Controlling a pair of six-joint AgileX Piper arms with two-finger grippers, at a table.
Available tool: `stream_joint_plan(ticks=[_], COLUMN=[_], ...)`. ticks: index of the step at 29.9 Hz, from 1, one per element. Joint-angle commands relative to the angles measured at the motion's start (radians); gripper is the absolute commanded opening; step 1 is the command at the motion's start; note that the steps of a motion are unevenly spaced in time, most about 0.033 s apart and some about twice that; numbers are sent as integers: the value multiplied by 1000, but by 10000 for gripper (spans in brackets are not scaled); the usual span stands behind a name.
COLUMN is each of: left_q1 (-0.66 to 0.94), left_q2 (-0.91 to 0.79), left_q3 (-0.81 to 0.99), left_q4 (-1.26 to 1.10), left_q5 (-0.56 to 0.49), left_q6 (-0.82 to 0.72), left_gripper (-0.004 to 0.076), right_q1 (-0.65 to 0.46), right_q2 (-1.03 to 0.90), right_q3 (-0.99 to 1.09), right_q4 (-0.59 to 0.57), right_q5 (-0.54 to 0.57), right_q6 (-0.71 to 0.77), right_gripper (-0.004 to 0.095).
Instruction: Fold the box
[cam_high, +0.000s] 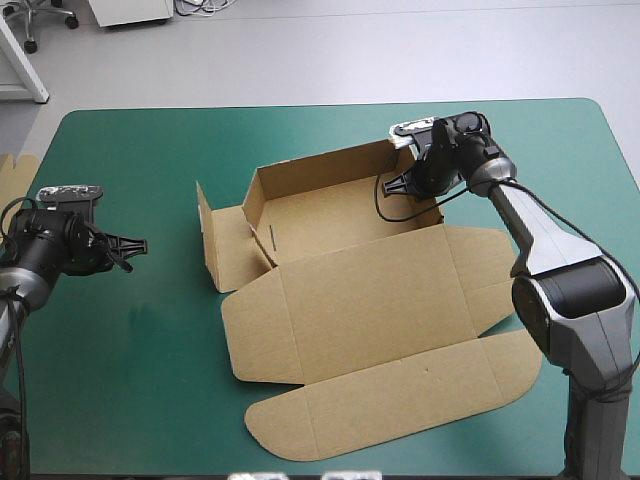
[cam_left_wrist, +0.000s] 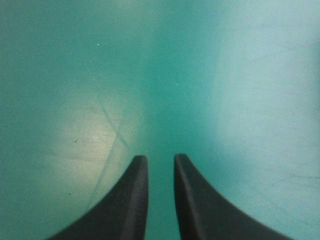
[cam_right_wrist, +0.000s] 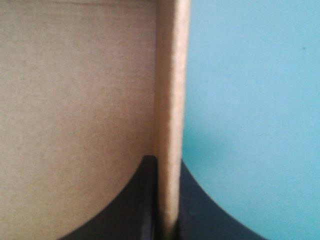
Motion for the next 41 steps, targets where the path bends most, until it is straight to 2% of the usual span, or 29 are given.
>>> stream_joint_plan(ticks=[1, 13, 20, 25, 29, 33, 41], left_q1=[-3, -3, -3, -3, -3, -3, -3], left_q2=[-32, -32, -32, -21, 22, 77, 158], left_q3=[-24, -23, -23, -23, -23, -23, -23], left_q4=[-3, -14, -66, -174, -322, -451, -1065], left_q5=[-23, -59, -111, -180, -217, -248, -237], left_q6=[4, 41, 46, 92, 173, 262, 708], left_gripper=[135, 134, 132, 130, 130, 130, 130], right_q1=[-3, -34, -98, -149, -187, -222, -223], right_q2=[-59, -142, -253, -334, -385, -421, -430], right_q3=[-29, -29, -29, -29, -29, -29, -29], right_q4=[-65, -59, 23, 141, 285, 376, 432], right_q5=[-6, -24, -39, -52, -63, -55, 20], right_q6=[1, 22, -16, -64, -112, -150, -173], right_gripper=[-15, -17, -17, -17, -17, -17, -17])
